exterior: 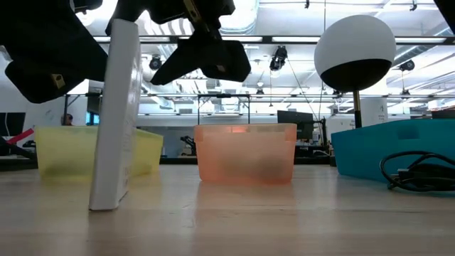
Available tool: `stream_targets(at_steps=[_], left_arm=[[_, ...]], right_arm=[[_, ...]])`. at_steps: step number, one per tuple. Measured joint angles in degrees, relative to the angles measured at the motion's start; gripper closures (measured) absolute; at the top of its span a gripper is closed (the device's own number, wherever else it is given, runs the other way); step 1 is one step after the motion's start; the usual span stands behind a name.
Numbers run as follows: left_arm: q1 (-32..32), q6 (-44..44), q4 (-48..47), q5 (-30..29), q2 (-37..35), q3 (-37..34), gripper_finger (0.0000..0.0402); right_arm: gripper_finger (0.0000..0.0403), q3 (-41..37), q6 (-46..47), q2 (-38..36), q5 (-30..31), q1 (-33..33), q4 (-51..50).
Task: Pick and place items into bin
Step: Put the left white card reader box into the blue bin
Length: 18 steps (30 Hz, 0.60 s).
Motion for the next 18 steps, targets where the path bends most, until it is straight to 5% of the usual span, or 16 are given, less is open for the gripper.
stream_targets(at_steps=[18], left_arm=[[-0.02,-0.04,0.06,0.02,0.00,0.00,0.0402]], right_arm=[[0.0172,2.22,8.60,0.92,0.05,-0.44,0.10]])
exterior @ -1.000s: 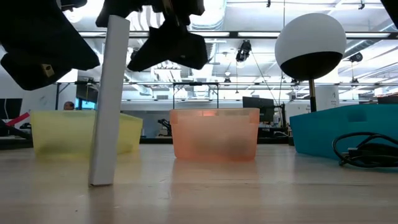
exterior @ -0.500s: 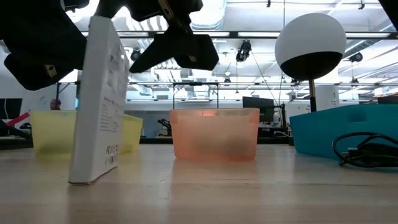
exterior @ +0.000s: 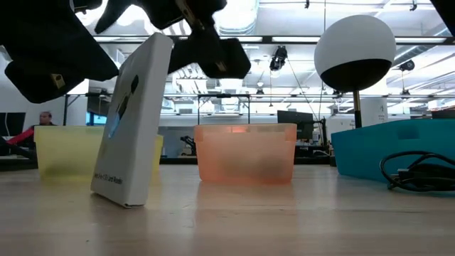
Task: Pick and place items into bin
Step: Put the left white card reader box into the blue bin
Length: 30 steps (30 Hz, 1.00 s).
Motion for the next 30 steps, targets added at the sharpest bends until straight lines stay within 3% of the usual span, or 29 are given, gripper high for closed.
stream_targets(at_steps=[10,25,30], left_arm=[[-0.15,0.00,0.25,0.06,0.02,0.00,0.0402],[-0.76,0.11,-0.07,0.15,0.02,0.00,0.0402],[-1.06,0.13,-0.08,0.12,0.02,0.00,0.0402]], right_arm=[[0.0196,-0.13,-9.36,1.29,1.58,0.02,-3.47],[0.0356,1.65,-11.12,1.27,1.39,0.11,-9.99],[0.0368,6.21,-12.33,1.25,1.06,1.00,-18.25]])
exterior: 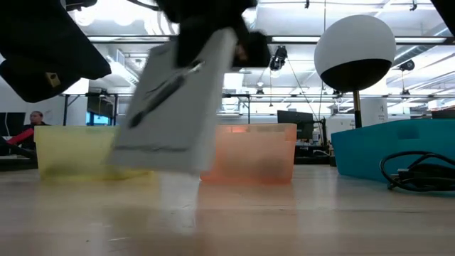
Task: Pick and place items into bin
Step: Put the left white card reader box into the blue bin
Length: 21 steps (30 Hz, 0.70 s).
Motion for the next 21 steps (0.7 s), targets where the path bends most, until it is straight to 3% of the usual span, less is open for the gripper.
stream_targets(at_steps=[12,16,21], left_arm=[[-0.35,-0.13,0.50,-0.10,0.00,0.00,0.0402],[-0.56,-0.17,0.61,-0.10,0.00,0.00,0.0402],[-0.58,-0.22,0.87,-0.08,0.00,0.16,0.0402]], right_arm=[[0.0362,15.19,-4.37,-0.36,0.59,3.87,-32.89],[0.0362,13.21,-1.69,-4.22,4.83,4.68,-33.29],[0.0362,10.63,0.69,-9.60,15.56,5.83,-33.19]])
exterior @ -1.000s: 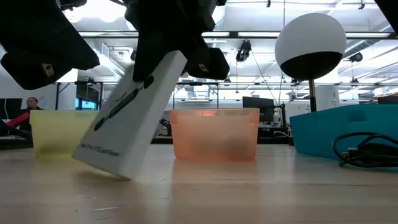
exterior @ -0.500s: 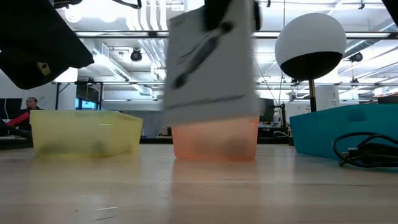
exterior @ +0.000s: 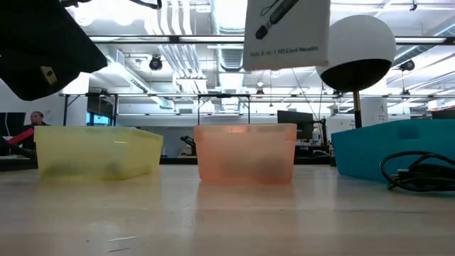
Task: Pick and place items into bin
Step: Put the left white card reader box into the blue bin
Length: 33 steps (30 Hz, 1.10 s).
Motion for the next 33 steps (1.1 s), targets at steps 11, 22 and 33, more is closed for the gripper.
stream_targets(at_steps=[11,22,33], left_arm=[[-0.09,-0.31,0.11,0.17,-0.11,0.10,0.0402],[-0.09,-0.33,0.02,0.12,-0.13,0.10,0.0402],[-0.07,-0.41,-0.29,0.00,-0.17,0.08,0.0402]], right_arm=[[0.0363,-23.85,1.72,-17.09,24.69,2.72,-0.05],[0.0363,-50.15,5.03,-26.44,16.60,5.41,-0.01],[0.0363,-60.77,-8.62,-26.70,17.82,5.46,6.73]])
